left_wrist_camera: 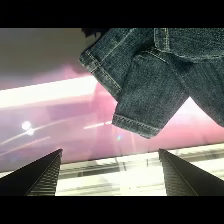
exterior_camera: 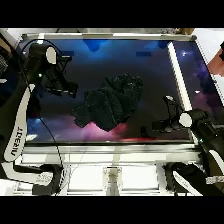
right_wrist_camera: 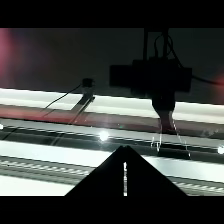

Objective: Fold the clothes and pants, and hang the long-sleeved shirts on hangers.

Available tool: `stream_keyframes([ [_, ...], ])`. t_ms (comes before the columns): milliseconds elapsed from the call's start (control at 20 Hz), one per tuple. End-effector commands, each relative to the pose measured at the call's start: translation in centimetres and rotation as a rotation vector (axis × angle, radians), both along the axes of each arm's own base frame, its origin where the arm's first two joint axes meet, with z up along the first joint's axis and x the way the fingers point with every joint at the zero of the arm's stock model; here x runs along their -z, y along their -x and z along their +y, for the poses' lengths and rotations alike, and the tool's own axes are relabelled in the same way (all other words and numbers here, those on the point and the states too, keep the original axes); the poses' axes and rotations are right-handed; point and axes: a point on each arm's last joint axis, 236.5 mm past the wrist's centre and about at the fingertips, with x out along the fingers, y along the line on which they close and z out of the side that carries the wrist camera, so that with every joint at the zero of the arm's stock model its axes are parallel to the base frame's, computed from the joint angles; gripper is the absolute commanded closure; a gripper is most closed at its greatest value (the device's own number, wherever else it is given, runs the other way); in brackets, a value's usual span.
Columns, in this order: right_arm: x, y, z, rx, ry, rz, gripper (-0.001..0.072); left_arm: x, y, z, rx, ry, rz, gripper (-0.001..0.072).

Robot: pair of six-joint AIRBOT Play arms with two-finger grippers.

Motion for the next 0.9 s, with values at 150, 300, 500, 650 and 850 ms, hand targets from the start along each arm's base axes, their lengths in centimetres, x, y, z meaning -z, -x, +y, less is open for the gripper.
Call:
stream_keyframes([
  [150,0.0,0.0,0.1,0.0,-0.005,-0.001,0.0687,0.0,0.0,0.0,0.001,-0.001,0.001,0.002],
  [300,0.0,0.0,0.1,0.0,-0.006,-0.003,0.0687,0.0,0.0,0.0,0.001,-0.001,0.001,0.0021],
  [500,-0.2,-0.9,0.5,0.005,-0.024,-0.038,0.0687,0.0,0.0,0.0,0.001,0.0,0.001,0.002],
  [650,-0.4,-1.4,0.8,0.008,-0.037,-0.058,0.0687,0.0,0.0,0.0,0.001,0.0,0.001,0.002],
  [850,-0.4,-1.4,0.8,0.008,-0.037,-0.061,0.0687,0.3,-0.2,-0.8,0.006,0.03,0.002,0.002],
])
